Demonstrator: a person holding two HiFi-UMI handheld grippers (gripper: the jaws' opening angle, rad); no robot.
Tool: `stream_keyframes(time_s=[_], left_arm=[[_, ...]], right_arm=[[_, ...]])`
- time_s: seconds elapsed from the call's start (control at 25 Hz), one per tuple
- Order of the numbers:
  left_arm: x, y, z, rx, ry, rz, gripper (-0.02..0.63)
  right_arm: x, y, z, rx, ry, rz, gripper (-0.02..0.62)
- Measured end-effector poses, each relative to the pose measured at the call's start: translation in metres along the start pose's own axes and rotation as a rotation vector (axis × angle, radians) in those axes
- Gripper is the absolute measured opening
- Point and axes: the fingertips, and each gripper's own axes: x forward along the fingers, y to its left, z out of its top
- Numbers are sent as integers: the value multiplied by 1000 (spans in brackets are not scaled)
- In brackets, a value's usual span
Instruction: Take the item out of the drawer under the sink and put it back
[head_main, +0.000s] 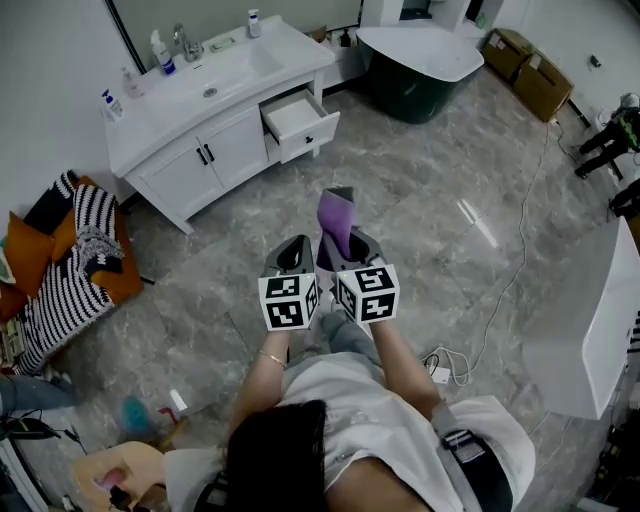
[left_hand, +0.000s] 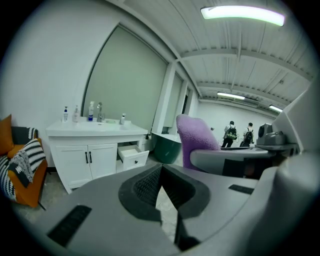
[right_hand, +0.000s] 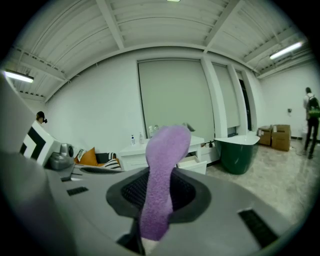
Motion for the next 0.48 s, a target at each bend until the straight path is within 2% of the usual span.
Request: stream_keyframes(time_s=[0.2, 0.36, 0.48], left_arm=[[38, 4, 18, -11, -4, 30, 3], [66, 2, 40, 18, -27, 65, 5], [87, 1, 47, -52, -8, 74, 3]], right_arm=[[30, -30, 12, -5, 21, 28, 95], [50, -57, 23, -12, 33, 37, 95], [62, -77, 29, -28, 41, 44, 95]])
